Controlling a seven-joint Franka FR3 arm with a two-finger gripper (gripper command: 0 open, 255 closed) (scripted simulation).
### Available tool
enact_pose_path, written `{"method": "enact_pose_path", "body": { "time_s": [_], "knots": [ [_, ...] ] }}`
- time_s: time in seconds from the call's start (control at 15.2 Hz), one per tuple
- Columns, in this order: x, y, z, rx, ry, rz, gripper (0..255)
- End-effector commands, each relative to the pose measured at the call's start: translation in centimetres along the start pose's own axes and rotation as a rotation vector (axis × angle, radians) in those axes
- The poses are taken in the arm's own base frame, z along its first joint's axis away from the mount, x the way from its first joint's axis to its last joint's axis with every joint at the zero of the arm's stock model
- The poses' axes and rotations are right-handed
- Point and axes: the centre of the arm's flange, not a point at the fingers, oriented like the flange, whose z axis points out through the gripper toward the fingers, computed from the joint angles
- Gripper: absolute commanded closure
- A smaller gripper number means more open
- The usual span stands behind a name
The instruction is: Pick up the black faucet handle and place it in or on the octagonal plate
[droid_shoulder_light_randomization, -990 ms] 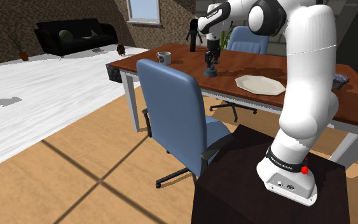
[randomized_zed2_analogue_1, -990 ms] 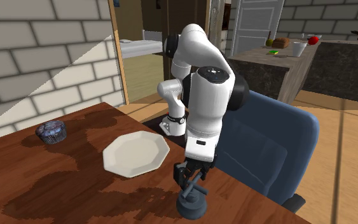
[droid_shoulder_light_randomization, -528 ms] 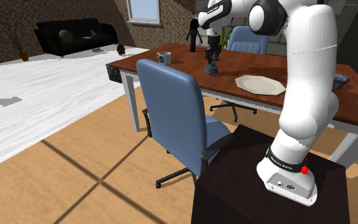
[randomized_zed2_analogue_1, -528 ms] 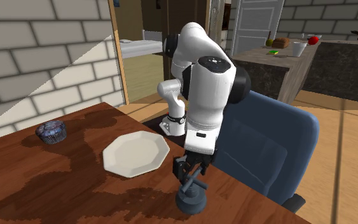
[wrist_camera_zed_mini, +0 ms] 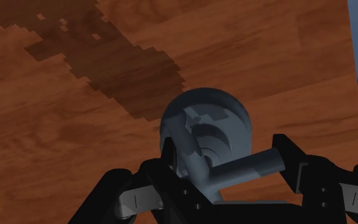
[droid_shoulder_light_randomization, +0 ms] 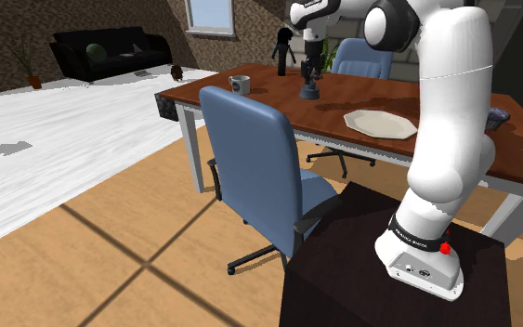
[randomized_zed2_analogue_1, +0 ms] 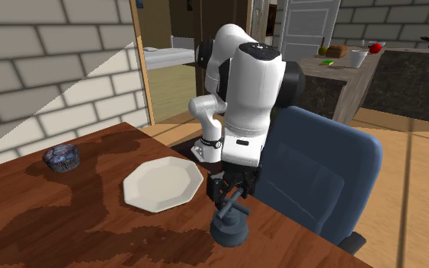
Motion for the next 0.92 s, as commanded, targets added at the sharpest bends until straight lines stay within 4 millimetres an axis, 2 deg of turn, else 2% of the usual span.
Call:
{"method": "enact_pose_path", "body": {
  "time_s": [0.0,0.13,0.86],
  "knots": [
    [-0.2,0.1,-1.2,0.0,0.0,0.0,255],
    [-0.2,0.1,-1.8,0.0,0.0,0.0,255],
    [-14.5,2.9,-2.2,0.0,0.0,0.0,255]
  ]
}}
